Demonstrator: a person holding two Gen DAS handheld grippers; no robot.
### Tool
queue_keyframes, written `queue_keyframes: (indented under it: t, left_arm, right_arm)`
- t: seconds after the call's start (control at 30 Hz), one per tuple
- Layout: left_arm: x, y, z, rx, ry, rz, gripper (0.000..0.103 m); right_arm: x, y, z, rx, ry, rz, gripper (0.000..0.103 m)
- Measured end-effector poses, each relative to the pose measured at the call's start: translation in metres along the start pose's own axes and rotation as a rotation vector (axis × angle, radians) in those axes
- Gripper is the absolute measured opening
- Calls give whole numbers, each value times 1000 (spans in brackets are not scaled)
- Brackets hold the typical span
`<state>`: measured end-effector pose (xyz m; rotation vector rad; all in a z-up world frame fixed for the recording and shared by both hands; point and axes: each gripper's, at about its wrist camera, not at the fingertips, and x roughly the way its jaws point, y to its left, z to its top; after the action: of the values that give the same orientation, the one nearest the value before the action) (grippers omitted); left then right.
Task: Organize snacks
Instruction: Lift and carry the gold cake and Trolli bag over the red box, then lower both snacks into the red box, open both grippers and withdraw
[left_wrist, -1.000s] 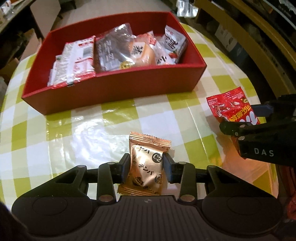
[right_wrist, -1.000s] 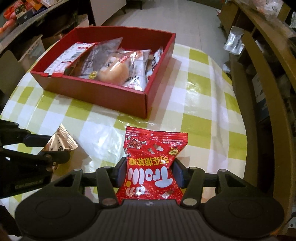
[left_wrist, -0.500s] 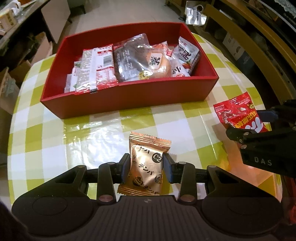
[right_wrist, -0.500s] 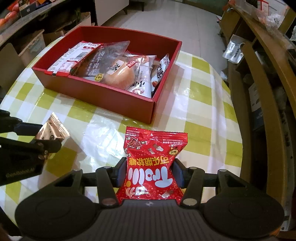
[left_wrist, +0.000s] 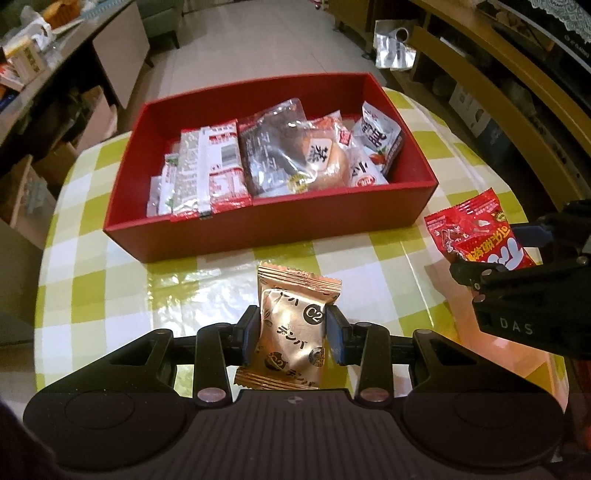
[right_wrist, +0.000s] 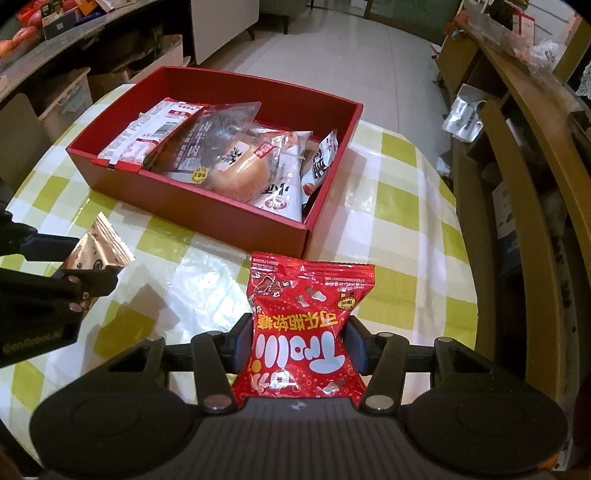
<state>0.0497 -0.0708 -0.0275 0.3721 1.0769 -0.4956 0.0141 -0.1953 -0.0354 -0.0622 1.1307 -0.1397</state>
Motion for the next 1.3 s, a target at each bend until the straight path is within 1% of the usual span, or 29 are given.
queue_keyframes:
  t: [0.2,0.4,0.53,0.67,0.83,0.97,1.07,1.23,1.3]
  left_arm:
    - [-3,4,2,-7,-10,7,46]
    - [-10,3,5,4,-36,11,46]
    - [-18,4,12,13,-70,18,46]
    - [-20,8,31,0,-103,32,46]
    - [-10,21,64,-41,-121,52,46]
    - [5,32,82,-65,-124,76,46]
    - [17,38,92,-73,-119,101,46]
    - [36,48,102,-102,-94,105,47]
    - [39,49,104,-104,-93,111,49]
  right_arm:
    - [-1,0,2,1,-3,2,59]
    - [-7,-2,6,6,-29,5,59]
    - [-14,-6,21,24,-70,11,59]
    - [-16,-12,43,52,-109,15,59]
    - [-6,-12,76,57,-144,15,59]
    - [9,-11,98,64,-152,23,59]
    - [22,-9,109,61,-148,29,59]
    - [36,-8,119,69,-160,50,59]
    - [40,-8,122,79,-158,58,62]
